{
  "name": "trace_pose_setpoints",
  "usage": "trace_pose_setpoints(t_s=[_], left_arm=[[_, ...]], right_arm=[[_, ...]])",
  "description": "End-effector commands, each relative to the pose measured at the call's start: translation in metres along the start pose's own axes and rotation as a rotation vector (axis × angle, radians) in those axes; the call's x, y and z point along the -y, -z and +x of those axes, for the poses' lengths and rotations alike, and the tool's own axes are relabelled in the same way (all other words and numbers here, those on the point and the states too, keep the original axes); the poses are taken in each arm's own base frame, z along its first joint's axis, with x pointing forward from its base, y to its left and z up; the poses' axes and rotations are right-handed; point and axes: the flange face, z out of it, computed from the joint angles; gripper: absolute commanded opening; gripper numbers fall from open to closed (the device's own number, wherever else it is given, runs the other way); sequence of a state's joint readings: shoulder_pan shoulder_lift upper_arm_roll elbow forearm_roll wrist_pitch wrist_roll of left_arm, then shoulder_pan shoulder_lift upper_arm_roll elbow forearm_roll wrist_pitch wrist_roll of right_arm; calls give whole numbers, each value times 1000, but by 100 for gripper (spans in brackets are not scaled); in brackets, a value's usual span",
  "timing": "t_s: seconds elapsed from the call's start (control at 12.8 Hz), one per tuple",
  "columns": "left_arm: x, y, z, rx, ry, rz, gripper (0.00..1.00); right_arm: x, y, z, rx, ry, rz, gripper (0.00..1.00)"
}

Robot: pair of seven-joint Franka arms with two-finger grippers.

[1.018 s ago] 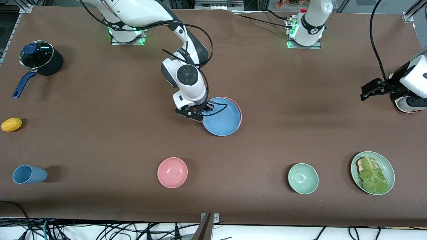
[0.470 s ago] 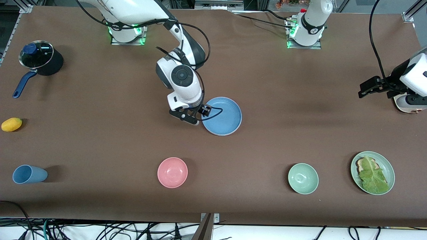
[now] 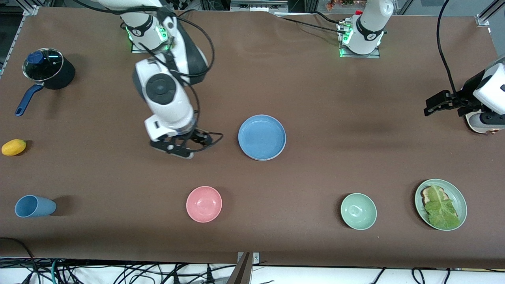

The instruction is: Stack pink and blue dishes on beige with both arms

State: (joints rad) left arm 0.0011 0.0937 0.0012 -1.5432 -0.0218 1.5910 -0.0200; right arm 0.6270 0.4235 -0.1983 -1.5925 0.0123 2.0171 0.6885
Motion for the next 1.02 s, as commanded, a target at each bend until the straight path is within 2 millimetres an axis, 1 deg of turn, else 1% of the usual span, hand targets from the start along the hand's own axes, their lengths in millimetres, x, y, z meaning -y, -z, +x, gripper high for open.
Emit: trace_pose_setpoints(t_s=[0.0, 0.08, 0.16, 0.24, 0.31, 0.39, 0.47, 0.55, 0.63, 0.71, 0.86, 0.94], left_arm=[[2, 5, -1, -11, -12, -17, 100], [2, 4, -2, -8, -13, -15, 100], [3, -2, 1, 4, -11, -14, 100], [11, -6, 3, 10, 0, -14, 100], [17, -4, 3, 7, 12, -22, 100], [17, -5, 3, 8, 14, -27, 100], [17, -4, 3, 7, 14, -27, 100], [17, -3, 3, 4, 14, -27, 100], [17, -4, 4, 5, 14, -27, 100], [18, -3, 4, 4, 14, -25, 100], [16, -5, 5, 2, 11, -19, 100], [15, -4, 7, -10, 9, -24, 100]], right_arm=[[-47, 33, 18, 11, 97, 10, 100], [-73, 51, 24, 31, 156, -3, 100], [-94, 70, 27, 41, 183, -2, 100], [-113, 85, 27, 64, 192, -6, 100], [-128, 98, 26, 77, 200, 0, 100], [-150, 109, 29, 96, 202, 11, 100], [-164, 120, 25, 126, 213, 21, 100], [-186, 132, 27, 141, 211, 38, 100], [-192, 141, 22, 146, 227, 42, 100], [-207, 152, 21, 144, 214, 47, 100], [-227, 167, 17, 132, 204, 51, 100], [-235, 171, 16, 129, 221, 48, 100]])
